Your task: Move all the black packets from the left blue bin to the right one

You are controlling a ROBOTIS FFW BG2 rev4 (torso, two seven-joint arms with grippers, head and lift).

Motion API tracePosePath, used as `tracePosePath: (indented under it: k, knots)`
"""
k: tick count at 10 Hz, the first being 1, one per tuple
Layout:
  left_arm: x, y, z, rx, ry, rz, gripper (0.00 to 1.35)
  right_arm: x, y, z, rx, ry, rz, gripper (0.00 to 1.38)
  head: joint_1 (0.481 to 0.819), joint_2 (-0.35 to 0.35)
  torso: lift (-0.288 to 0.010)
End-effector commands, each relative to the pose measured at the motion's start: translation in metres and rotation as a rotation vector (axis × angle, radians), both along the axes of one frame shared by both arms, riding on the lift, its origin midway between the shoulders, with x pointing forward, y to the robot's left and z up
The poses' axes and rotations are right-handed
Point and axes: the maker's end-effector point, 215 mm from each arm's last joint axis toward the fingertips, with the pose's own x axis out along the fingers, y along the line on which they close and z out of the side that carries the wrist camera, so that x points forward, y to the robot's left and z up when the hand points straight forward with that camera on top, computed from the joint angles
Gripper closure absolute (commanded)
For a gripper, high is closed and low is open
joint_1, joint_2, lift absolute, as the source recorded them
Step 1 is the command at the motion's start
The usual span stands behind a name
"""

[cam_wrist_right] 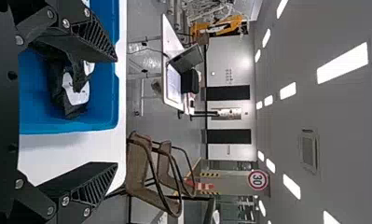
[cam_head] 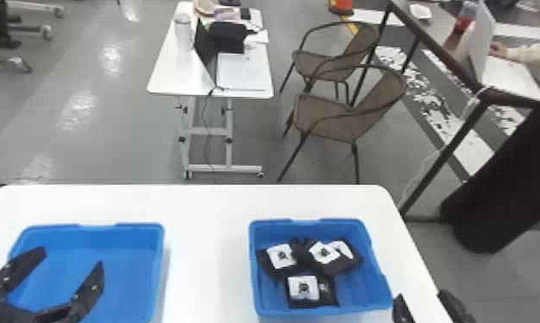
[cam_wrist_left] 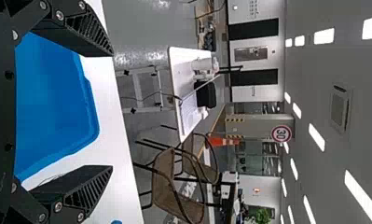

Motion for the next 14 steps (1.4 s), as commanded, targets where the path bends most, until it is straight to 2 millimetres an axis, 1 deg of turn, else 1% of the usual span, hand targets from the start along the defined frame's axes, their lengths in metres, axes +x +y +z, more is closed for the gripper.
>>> tracePosePath:
  k: [1, 2, 4, 9, 10, 14]
  knots:
    - [0.001, -0.001, 0.001, 0.006, 0.0, -0.014, 0.18, 0.003, 0.011, -0.002, 0.016, 0.005, 0.017, 0.24, 0.695, -0.165, 0.0]
    - [0.001, -0.001, 0.0, 0.007, 0.001, -0.015, 0.18, 0.004, 0.015, -0.002, 0.017, 0.004, 0.024, 0.24, 0.695, -0.154, 0.0]
    - [-0.001, -0.001, -0.003, -0.005, 0.01, -0.005, 0.18, 0.005, 0.015, -0.002, 0.018, 0.003, 0.025, 0.24, 0.695, -0.142, 0.0]
    - [-0.001, -0.002, -0.005, -0.009, 0.016, -0.011, 0.18, 0.011, 0.015, 0.001, 0.021, -0.003, 0.024, 0.24, 0.695, -0.139, 0.0]
    - [-0.002, -0.002, -0.008, -0.021, 0.018, -0.006, 0.18, 0.012, 0.015, 0.002, 0.023, -0.003, 0.024, 0.24, 0.695, -0.139, 0.0]
    - [-0.003, -0.003, -0.011, -0.036, 0.025, 0.0, 0.18, 0.012, 0.015, 0.001, 0.027, 0.0, 0.024, 0.24, 0.695, -0.142, 0.0]
